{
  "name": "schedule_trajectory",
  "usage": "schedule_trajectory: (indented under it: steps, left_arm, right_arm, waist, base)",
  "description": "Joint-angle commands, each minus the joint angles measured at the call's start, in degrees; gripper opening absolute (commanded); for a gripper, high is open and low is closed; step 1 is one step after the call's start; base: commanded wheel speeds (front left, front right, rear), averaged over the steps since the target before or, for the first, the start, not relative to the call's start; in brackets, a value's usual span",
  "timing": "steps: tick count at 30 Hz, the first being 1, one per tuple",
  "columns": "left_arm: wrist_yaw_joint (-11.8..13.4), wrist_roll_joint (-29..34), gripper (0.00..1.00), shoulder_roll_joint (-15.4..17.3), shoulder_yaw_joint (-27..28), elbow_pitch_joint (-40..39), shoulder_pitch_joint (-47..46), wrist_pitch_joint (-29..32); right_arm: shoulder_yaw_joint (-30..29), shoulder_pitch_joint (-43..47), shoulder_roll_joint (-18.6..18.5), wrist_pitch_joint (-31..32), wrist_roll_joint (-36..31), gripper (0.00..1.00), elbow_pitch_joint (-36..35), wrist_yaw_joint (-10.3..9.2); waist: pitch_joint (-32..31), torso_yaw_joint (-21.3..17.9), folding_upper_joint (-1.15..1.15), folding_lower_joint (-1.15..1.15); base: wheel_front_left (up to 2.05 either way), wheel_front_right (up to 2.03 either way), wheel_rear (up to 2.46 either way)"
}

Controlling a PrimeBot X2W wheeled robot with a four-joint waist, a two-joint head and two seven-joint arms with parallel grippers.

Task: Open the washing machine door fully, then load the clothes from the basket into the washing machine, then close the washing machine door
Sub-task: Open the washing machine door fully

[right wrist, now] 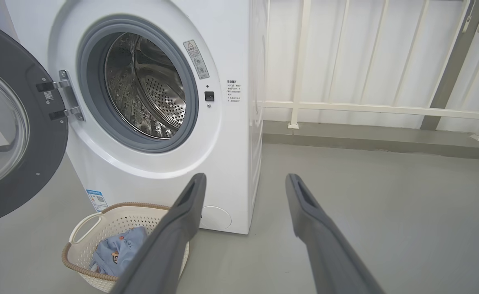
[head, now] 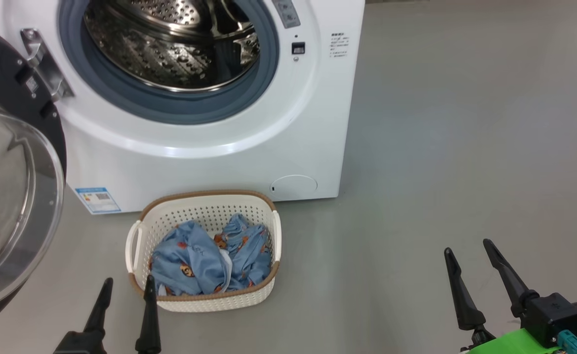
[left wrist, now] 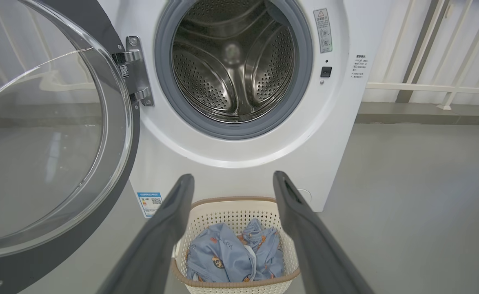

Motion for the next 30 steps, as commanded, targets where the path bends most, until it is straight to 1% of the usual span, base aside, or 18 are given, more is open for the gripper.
schedule_trajectory:
  steps: [1,17,30]
  left_arm:
    - [0.68,-0.1,1.0,0.96,1.81,-1.28,-0.58,0.23]
    - [1.63,0.04,1.0,1.83,1.23,-1.11,-0.13,0.62]
    - [2.04,-0.09,1.0,2.04,0.4,-0.81,-0.68,-0.06]
  right_arm:
    - [1.8,-0.26,-0.21,-0.1,0.79,1.0,-1.37,0.09]
    - [1.15,-0.33,-0.21,-0.48,1.24,1.0,-0.16,0.09]
    - [0.88,-0.35,-0.2,-0.28,1.15,1.0,-0.12,0.09]
  waist:
    - [-0.63,-0.47,0.0,0.0]
    - [-1.21,1.74,0.0,0.0]
    - [-1.21,2.38,0.0,0.0]
  base:
    - [0.0,0.0,0.0]
    - [0.0,0.0,0.0]
    - [0.0,0.0,0.0]
